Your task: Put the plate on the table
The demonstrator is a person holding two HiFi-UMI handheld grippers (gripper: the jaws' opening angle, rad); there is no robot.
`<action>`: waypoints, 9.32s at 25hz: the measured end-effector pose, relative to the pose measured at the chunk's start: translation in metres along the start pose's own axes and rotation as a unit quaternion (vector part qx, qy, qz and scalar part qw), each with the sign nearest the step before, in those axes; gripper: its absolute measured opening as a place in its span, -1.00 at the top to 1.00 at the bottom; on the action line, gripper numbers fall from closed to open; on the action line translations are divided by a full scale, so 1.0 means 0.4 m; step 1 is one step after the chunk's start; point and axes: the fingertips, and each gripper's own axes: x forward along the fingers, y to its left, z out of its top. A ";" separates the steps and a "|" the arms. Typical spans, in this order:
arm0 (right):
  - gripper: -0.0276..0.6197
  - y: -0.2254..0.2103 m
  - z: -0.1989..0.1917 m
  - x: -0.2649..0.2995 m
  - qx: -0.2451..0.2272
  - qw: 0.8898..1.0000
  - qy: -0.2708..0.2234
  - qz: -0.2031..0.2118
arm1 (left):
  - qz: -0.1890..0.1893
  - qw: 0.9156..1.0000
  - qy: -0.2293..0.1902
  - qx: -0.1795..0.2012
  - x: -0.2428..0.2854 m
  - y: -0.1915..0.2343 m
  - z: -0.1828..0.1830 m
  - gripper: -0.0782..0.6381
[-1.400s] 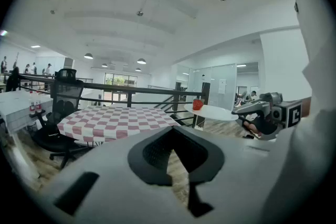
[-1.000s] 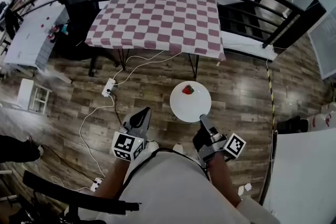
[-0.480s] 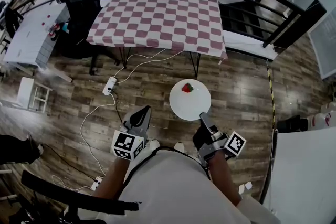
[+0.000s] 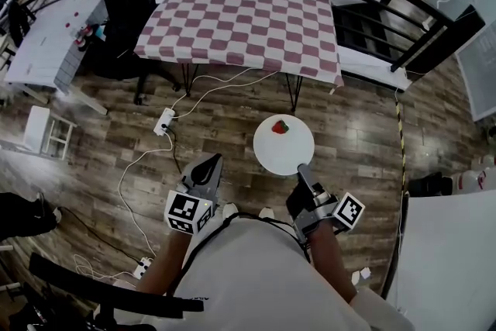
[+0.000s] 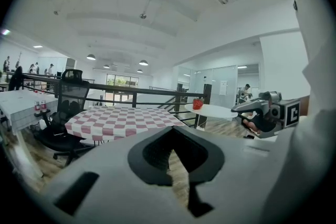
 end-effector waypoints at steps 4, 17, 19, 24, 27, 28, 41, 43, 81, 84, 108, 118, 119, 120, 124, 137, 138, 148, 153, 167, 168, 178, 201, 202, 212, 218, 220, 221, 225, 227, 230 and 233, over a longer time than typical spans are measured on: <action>0.86 0.000 -0.051 0.032 -0.002 1.000 0.005 0.004 | 0.008 1.000 -0.002 -0.002 -0.045 0.052 -0.016 0.77; 0.86 0.006 -0.174 0.096 -0.005 1.000 0.015 0.011 | 0.029 1.000 -0.005 -0.004 -0.166 0.162 -0.042 0.77; 0.86 0.008 -0.180 0.101 -0.007 1.000 0.015 0.012 | 0.029 1.000 -0.007 -0.006 -0.172 0.168 -0.042 0.77; 0.86 0.009 -0.182 0.104 -0.009 1.000 0.013 0.008 | 0.025 1.000 -0.010 -0.009 -0.169 0.173 -0.043 0.77; 0.86 0.012 -0.172 0.112 -0.011 1.000 0.014 0.007 | 0.027 1.000 -0.008 -0.012 -0.161 0.176 -0.045 0.77; 0.86 0.012 -0.170 0.116 -0.011 1.000 0.014 0.007 | 0.028 1.000 -0.008 -0.012 -0.160 0.178 -0.044 0.77; 0.86 -0.008 -0.080 0.185 -0.001 1.000 0.014 0.009 | 0.025 1.000 0.007 -0.005 -0.041 0.205 -0.033 0.77; 0.86 -0.013 -0.049 0.200 0.000 1.000 0.013 0.007 | 0.023 1.000 0.008 -0.005 -0.007 0.207 -0.027 0.77; 0.86 -0.064 0.584 0.536 0.011 0.998 0.062 -0.012 | 0.049 0.999 0.015 0.001 0.689 0.215 0.202 0.77; 0.86 -0.078 0.615 0.535 0.012 0.998 0.066 -0.017 | 0.049 0.999 0.016 -0.001 0.721 0.203 0.205 0.77; 0.86 -0.113 0.690 0.552 0.014 0.997 0.070 -0.014 | 0.041 0.999 0.028 0.007 0.817 0.177 0.213 0.77; 0.86 -0.140 0.680 0.690 0.003 0.996 0.085 -0.012 | 0.028 0.999 0.037 -0.005 0.883 0.288 0.209 0.77; 0.86 -0.147 0.678 0.709 0.002 0.996 0.088 -0.011 | 0.027 0.999 0.038 -0.007 0.893 0.305 0.207 0.77; 0.86 -0.154 0.677 0.728 0.003 0.996 0.090 -0.011 | 0.027 0.999 0.040 -0.009 0.902 0.323 0.205 0.77; 0.85 -0.173 0.676 0.795 0.006 0.996 0.090 -0.006 | 0.021 0.999 0.047 -0.014 0.941 0.395 0.204 0.77; 0.85 -0.157 0.753 1.011 -0.020 0.997 0.054 0.060 | -0.031 0.998 0.062 -0.014 1.130 0.598 0.247 0.77; 0.85 -0.160 0.759 1.023 -0.022 0.997 0.049 0.060 | -0.037 0.997 0.064 -0.013 1.144 0.610 0.248 0.77; 0.85 -0.228 0.790 1.156 -0.031 0.998 0.026 0.049 | -0.078 0.994 0.076 -0.005 1.259 0.737 0.270 0.77; 0.85 -0.263 0.780 1.217 -0.040 0.998 0.031 0.041 | -0.093 0.992 0.080 0.001 1.297 0.796 0.272 0.77; 0.85 -0.314 0.775 1.263 -0.040 0.997 0.064 0.028 | -0.065 0.994 0.089 -0.006 1.306 0.840 0.244 0.77; 0.85 -0.318 0.776 1.263 -0.040 0.996 0.071 0.026 | -0.062 0.994 0.089 -0.007 1.304 0.837 0.241 0.77; 0.85 -0.375 0.799 1.258 -0.039 0.990 0.139 0.007 | -0.009 0.995 0.099 -0.025 1.305 0.806 0.210 0.77; 0.85 -0.551 0.801 1.303 -0.031 0.974 0.222 -0.031 | 0.048 0.991 0.123 -0.035 1.338 0.783 0.135 0.77; 0.85 -0.557 0.801 1.305 -0.032 0.974 0.224 -0.033 | 0.048 0.990 0.125 -0.036 1.338 0.783 0.131 0.77; 0.85 -0.626 0.792 1.306 -0.031 0.971 0.231 -0.058 | 0.048 0.987 0.144 -0.044 1.346 0.777 0.063 0.77; 0.85 -0.649 0.792 1.304 -0.033 0.969 0.234 -0.075 | 0.045 0.987 0.146 -0.046 1.356 0.774 0.067 0.77; 0.85 -0.657 0.793 1.305 -0.035 0.968 0.233 -0.082 | 0.043 0.988 0.144 -0.045 1.358 0.775 0.069 0.77; 0.85 -0.660 0.794 1.305 -0.036 0.968 0.232 -0.086 | 0.043 0.988 0.143 -0.044 1.357 0.774 0.071 0.77; 0.85 -0.671 0.799 1.306 -0.040 0.968 0.226 -0.104 | 0.040 0.988 0.145 -0.043 1.352 0.776 0.072 0.77; 0.86 -0.683 0.802 1.309 -0.044 0.966 0.224 -0.119 | 0.038 0.988 0.145 -0.042 1.351 0.780 0.070 0.77; 0.86 -0.710 0.809 1.305 -0.045 0.962 0.221 -0.154 | 0.036 0.988 0.145 -0.040 1.350 0.785 0.069 0.77; 0.86 -0.727 0.815 1.303 -0.046 0.957 0.217 -0.185 | 0.034 0.988 0.145 -0.038 1.351 0.788 0.068 0.77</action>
